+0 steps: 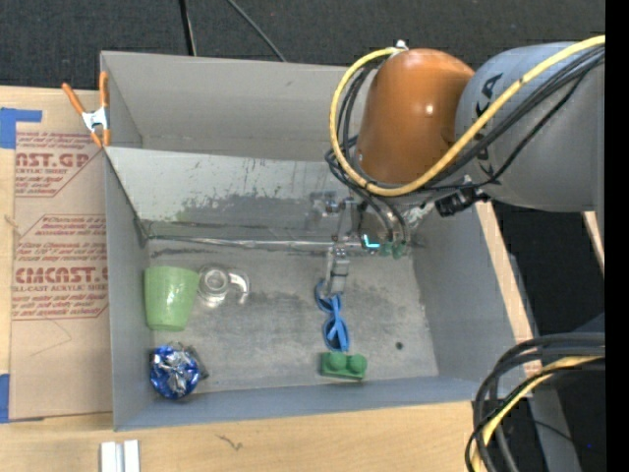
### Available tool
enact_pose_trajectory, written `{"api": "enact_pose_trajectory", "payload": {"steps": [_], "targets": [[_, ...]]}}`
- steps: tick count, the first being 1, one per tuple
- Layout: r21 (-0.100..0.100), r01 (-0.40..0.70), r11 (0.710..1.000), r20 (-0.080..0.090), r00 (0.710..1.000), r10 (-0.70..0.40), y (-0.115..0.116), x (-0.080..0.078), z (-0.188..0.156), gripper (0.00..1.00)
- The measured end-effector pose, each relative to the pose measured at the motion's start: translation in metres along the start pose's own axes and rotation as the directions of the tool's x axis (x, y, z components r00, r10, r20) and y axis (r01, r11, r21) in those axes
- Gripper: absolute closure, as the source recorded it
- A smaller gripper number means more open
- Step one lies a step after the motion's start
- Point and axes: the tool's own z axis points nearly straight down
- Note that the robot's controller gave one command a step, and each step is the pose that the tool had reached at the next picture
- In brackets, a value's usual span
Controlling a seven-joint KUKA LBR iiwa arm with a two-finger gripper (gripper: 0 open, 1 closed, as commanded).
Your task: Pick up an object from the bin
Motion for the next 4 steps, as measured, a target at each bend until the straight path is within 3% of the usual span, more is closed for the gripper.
{"api": "enact_pose_trajectory", "payload": {"steps": [1,2,3,4], "targets": [[0.000,0.326,0.945,0.003,0.945,-0.326,0.069,-0.013,0.136,0.00],[0.000,0.390,0.921,0.012,0.921,-0.390,0.133,-0.006,0.101,0.00],[0.000,0.473,0.881,0.010,0.881,-0.473,0.199,0.004,0.089,0.00],[0.001,0.442,0.897,0.009,0.897,-0.442,0.193,0.007,0.134,0.00]]}}
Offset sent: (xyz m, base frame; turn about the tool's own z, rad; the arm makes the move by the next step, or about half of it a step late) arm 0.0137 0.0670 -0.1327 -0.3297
